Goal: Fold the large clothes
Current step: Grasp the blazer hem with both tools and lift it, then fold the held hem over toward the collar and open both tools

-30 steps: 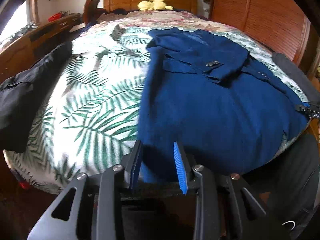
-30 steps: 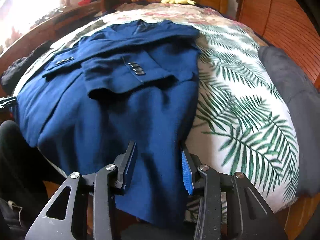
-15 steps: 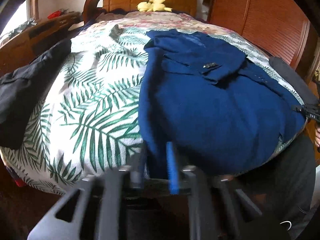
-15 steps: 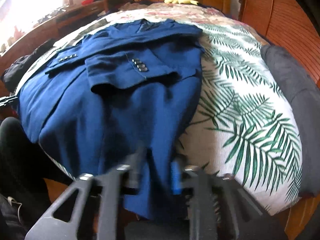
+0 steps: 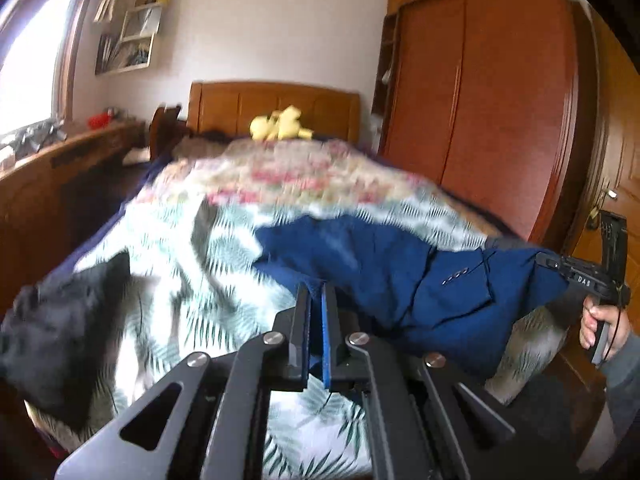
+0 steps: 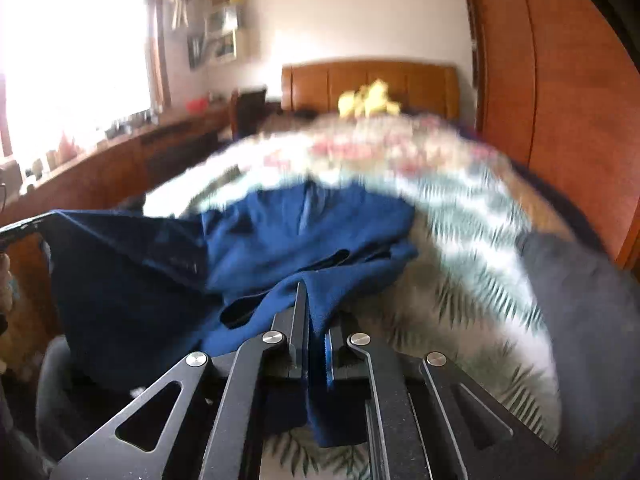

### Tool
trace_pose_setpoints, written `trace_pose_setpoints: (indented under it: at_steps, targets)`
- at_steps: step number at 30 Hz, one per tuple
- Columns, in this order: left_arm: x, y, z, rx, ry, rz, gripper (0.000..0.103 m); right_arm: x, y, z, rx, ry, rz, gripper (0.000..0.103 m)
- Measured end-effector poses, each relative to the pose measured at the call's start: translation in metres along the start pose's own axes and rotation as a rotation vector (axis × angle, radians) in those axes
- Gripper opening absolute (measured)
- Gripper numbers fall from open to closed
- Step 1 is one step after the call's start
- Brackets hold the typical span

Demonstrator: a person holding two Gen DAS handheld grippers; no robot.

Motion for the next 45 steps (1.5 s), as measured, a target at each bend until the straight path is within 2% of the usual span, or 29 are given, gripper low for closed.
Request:
trace_pose_setpoints:
  at_steps: [3, 8, 11, 16, 19, 23, 26, 29, 32, 35, 38, 40, 42, 44, 45]
  targets:
    - [-0.013, 0.018, 0.036, -0.059, -0.035, 0.001, 0.0, -0.002, 0.023, 0.039, -0.074, -0.002, -0.003, 0.002]
    - [-0.038, 0.059, 0.091, -0.154, -0.085, -0.015, 0.0, -0.01, 0.062, 0.08, -0.165, -0.003, -0.007, 0.002]
    - [-0.055, 0.08, 0.114, -0.191, -0.106, -0.041, 0.0, -0.013, 0.094, 0.099, -0.224, 0.0, -0.002, 0.002]
    - [-0.072, 0.105, 0.132, -0.237, -0.161, -0.021, 0.0, -0.017, 0.155, 0.118, -0.321, 0.025, 0.002, 0.002]
    - [-0.057, 0.088, 0.129, -0.212, -0.149, 0.001, 0.001, -0.022, 0.167, 0.121, -0.332, 0.039, -0.019, 0.002]
    - [-0.019, 0.027, 0.112, -0.124, -0.12, 0.062, 0.001, -0.029, 0.13, 0.11, -0.266, 0.068, -0.079, 0.002]
    - [0.006, -0.025, 0.097, -0.061, -0.072, 0.054, 0.001, -0.034, 0.07, 0.097, -0.177, 0.084, -0.115, 0.002]
    - [0.026, -0.072, 0.082, -0.011, -0.07, 0.083, 0.001, -0.038, 0.008, 0.082, -0.106, 0.092, -0.148, 0.002]
    - [0.034, -0.103, 0.07, 0.033, -0.075, 0.091, 0.001, -0.045, -0.045, 0.063, -0.035, 0.069, -0.186, 0.003]
    - [0.038, -0.13, 0.05, 0.098, -0.068, 0.085, 0.002, -0.046, -0.082, 0.041, 0.038, 0.055, -0.166, 0.003]
    - [0.04, -0.143, 0.034, 0.127, -0.103, 0.116, 0.003, -0.042, -0.101, 0.024, 0.066, 0.115, -0.192, 0.005]
    - [0.041, -0.148, 0.028, 0.139, -0.102, 0.105, 0.01, -0.042, -0.108, 0.019, 0.073, 0.141, -0.217, 0.007]
    - [0.043, -0.147, 0.024, 0.139, -0.095, 0.103, 0.016, -0.044, -0.11, 0.014, 0.079, 0.15, -0.244, 0.017]
    - [0.043, -0.142, 0.024, 0.124, -0.102, 0.111, 0.019, -0.048, -0.11, 0.014, 0.066, 0.146, -0.278, 0.051]
    - [0.044, -0.138, 0.024, 0.113, -0.105, 0.119, 0.022, -0.048, -0.11, 0.015, 0.057, 0.139, -0.284, 0.055]
Point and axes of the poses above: each gripper's, at about its wrist camera, not at the fingertips, and y roughly against the way its jaws point, x to its left, z to its top, the point moved 8 cm from there along -y, roughly the way its jaws point, and after that the axes turned 15 degrees about -z, right-handed, at the moved point
